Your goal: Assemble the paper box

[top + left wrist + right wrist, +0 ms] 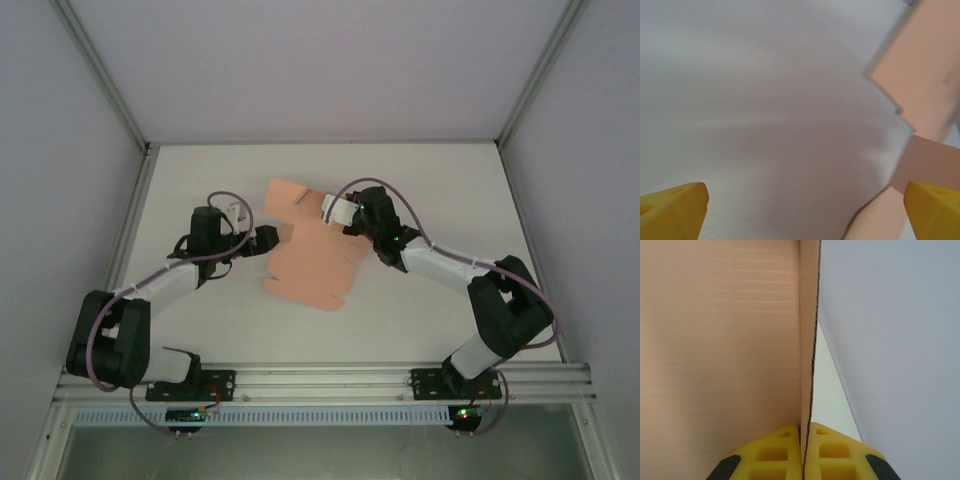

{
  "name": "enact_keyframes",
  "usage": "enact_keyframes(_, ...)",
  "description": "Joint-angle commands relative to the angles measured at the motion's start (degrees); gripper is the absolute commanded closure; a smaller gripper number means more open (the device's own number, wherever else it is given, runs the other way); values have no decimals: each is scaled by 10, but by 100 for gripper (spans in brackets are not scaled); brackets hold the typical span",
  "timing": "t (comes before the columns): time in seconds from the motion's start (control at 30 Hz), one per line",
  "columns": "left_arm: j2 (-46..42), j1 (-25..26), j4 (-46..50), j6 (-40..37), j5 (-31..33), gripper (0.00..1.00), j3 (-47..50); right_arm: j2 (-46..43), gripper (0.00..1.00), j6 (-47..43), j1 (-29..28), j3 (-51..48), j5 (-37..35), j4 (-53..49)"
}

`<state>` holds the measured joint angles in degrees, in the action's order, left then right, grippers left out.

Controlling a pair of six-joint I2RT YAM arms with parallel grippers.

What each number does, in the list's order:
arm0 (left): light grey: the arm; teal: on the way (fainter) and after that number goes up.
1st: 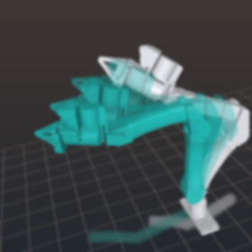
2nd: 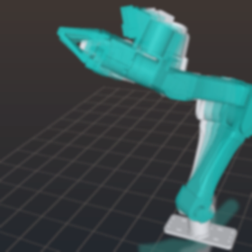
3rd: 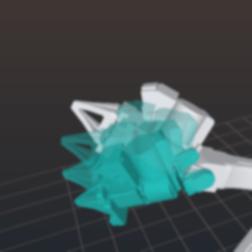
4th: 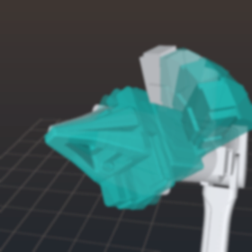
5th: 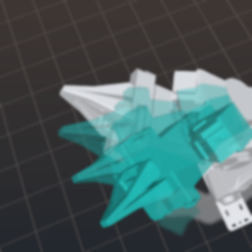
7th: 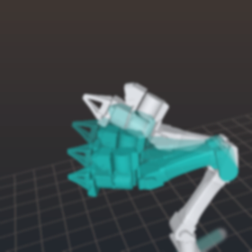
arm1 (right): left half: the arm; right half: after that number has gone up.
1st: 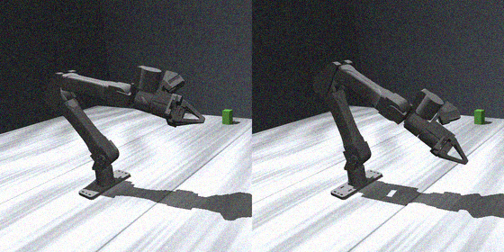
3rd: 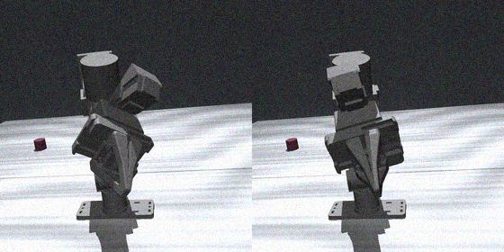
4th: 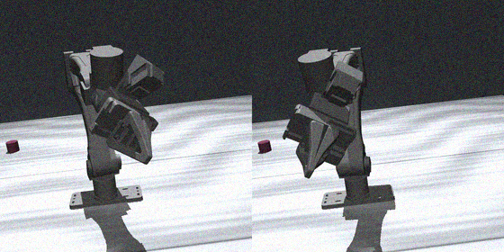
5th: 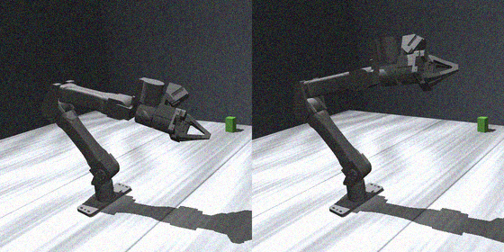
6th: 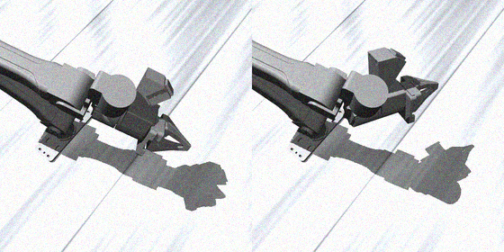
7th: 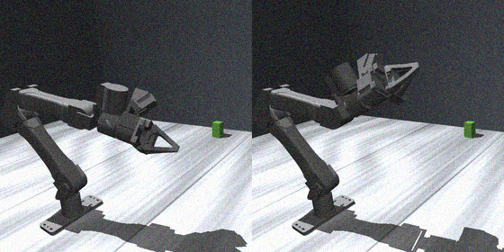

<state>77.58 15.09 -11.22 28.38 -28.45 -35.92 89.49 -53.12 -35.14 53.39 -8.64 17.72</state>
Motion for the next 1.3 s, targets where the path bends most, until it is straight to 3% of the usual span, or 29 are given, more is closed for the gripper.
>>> enact_keyframes(0.0, -1, 13, -70, -11, -51, 0, 2, 4, 100, 17, -21, 4, 28, -5)
enact_keyframes(0.17, 24, 21, -118, -20, -119, 8, 6, 2, 100, 26, -25, 6, 32, 2)
enact_keyframes(0.4, 79, 24, -263, 31, -208, 33, 31, -10, 100, 56, -26, 5, 69, 10)
enact_keyframes(0.6, 113, 34, -340, 66, -246, 53, 37, -13, 100, 74, -26, 4, 75, 17)
enact_keyframes(0.67, 118, 35, -351, 74, -250, 64, 37, -13, 100, 77, -26, 4, 74, 19)
enact_keyframes(0.8, 124, 39, -333, 83, -236, 88, 28, -13, 100, 85, -25, 5, 67, 28)
enact_keyframes(0.9, 124, 40, -282, 78, -202, 99, 17, -16, 100, 85, -26, 6, 54, 33)
enact_keyframes(1.1, 121, 42, -132, 59, -107, 100, -24, -34, 100, 64, -40, -3, 31, 36)
enact_keyframes(1.27, 157, 42, -25, 68, -23, 95, -69, -41, 100, 14, -81, -20, -26, 43)
